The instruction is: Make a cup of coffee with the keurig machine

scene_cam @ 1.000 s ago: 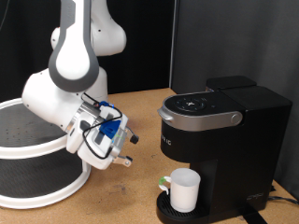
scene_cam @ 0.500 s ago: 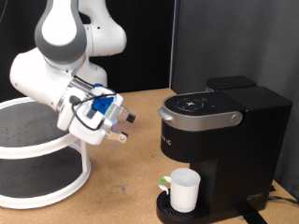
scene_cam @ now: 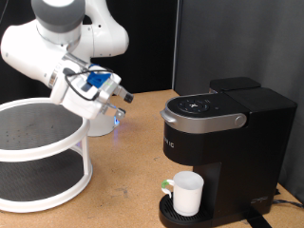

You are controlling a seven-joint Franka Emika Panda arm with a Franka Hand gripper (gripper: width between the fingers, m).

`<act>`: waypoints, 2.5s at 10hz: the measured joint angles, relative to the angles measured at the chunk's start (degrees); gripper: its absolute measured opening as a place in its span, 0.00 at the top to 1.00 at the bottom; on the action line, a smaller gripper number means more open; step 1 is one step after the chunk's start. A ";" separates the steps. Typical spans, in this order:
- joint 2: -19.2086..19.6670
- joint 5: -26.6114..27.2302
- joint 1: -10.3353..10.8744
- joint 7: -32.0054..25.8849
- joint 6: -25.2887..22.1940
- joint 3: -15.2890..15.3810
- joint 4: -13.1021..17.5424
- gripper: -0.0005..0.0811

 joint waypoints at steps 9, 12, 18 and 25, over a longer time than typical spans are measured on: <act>-8.95 -3.14 -0.64 10.41 -2.87 0.66 2.30 0.01; -8.98 -12.92 0.66 14.73 -3.51 5.83 5.87 0.01; -7.93 -16.15 2.26 25.91 1.10 14.02 10.68 0.01; -4.58 -23.96 2.74 20.58 4.62 19.18 17.60 0.01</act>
